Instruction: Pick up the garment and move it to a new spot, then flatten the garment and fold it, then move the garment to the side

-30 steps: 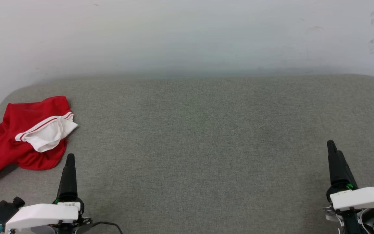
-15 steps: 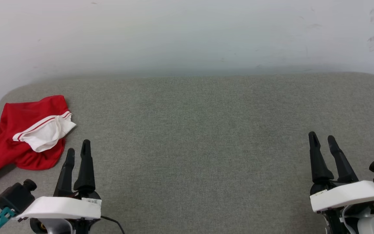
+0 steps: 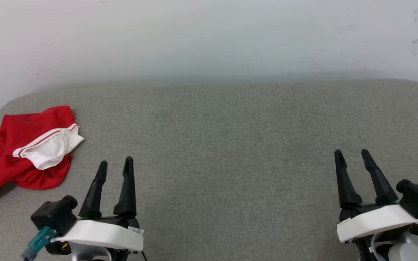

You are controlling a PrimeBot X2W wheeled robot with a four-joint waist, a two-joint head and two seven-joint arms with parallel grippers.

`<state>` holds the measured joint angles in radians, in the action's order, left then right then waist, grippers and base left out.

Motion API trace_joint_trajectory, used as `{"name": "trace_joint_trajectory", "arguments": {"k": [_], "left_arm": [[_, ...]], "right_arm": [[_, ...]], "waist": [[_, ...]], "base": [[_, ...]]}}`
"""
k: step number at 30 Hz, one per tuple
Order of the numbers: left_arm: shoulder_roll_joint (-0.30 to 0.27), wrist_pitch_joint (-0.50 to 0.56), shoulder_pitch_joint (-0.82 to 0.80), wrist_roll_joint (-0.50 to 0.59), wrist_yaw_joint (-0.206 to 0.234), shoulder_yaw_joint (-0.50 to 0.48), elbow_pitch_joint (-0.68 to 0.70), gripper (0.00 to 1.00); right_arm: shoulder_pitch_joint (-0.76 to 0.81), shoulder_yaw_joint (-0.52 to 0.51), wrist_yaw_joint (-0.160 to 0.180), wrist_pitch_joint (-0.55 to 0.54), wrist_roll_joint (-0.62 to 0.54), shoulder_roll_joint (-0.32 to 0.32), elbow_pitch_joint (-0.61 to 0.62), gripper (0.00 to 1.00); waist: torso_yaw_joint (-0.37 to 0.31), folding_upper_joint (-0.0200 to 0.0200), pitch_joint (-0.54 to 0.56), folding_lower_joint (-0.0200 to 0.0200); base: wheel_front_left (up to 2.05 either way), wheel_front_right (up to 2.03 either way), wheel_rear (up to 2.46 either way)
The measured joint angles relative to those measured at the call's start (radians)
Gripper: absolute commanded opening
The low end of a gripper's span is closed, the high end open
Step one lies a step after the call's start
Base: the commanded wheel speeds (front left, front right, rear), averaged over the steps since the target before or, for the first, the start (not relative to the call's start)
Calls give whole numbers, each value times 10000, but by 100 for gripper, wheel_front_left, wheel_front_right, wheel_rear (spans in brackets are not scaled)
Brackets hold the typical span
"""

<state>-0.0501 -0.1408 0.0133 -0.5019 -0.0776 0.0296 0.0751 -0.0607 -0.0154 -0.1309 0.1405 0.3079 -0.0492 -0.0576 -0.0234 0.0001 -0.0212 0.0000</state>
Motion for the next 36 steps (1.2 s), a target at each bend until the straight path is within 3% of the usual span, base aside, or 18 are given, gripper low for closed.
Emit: {"name": "trace_joint_trajectory", "arguments": {"k": [13,25,30,36], "left_arm": [[-631,-313,24,1576,1210,1227,-151,100],[-1137,-577,25,2683,1933,2144,-468,100],[-1106,-690,27,2708,2102,2190,-485,100],[-957,-823,148,2874,1916,1839,-412,100]], "right_arm": [[-3,301,-2,320,-1611,-2,-63,100],[-3,485,-2,583,-2742,-2,73,100],[-1,545,-2,694,-2917,-4,157,100],[12,591,-2,819,-2934,-4,146,100]], "waist": [[-97,0,-39,0],[-171,0,-71,0],[-205,0,-82,0],[-241,0,-103,0]], "base": [[0,0,0],[0,0,0],[0,0,0],[0,0,0]]}}
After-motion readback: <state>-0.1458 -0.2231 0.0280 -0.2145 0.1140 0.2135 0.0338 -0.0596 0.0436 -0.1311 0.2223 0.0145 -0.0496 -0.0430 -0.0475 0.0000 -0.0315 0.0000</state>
